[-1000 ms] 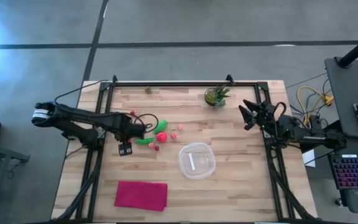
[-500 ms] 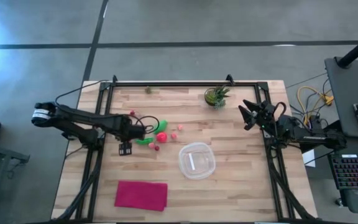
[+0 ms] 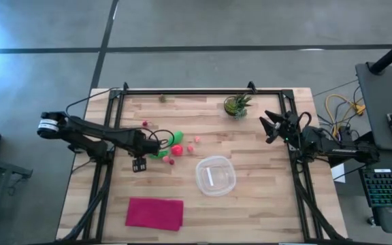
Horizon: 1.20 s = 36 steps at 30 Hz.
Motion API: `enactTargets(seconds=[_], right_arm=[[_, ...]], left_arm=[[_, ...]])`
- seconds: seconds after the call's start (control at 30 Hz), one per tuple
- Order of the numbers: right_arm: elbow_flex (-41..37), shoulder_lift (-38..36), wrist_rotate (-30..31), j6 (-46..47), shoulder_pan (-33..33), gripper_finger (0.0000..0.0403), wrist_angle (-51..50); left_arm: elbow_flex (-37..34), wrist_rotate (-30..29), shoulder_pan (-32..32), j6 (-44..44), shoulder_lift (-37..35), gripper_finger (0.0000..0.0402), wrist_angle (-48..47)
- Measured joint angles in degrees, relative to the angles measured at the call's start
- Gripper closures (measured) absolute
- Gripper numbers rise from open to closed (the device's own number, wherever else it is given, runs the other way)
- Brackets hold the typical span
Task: Pick and placing Produce into tupperware
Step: Put the bottom strawberry into the container
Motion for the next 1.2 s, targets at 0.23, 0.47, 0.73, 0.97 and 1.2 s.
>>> enactTargets(seconds=[0.23,0.47,0.73,0.97,1.2], right_arm=[[0.0,0.0,0.0,0.2,0.0,0.0161,-0.3],[0.0,0.0,0.0,0.2,0.0,0.0161,-0.4],[0.0,0.0,-0.1,0.2,0.0,0.0161,-0.4],[0.0,0.0,-0.2,0.1,0.0,0.0161,-0.6],[0.0,0.0,-0.1,0.0,0.0,0.0161,-0.7]], left_arm=[[-0.9,0.0,0.0,0.0,2.9,0.0162,0.4],[-0.8,0.0,0.0,0.0,7.7,0.0162,0.5],[-0.3,0.1,0.0,-0.1,8.4,0.0182,0.1],[-0.8,0.0,0.1,-0.1,7.0,0.0232,0.3],[-0.7,0.0,0.1,-0.1,7.7,0.0264,0.1]])
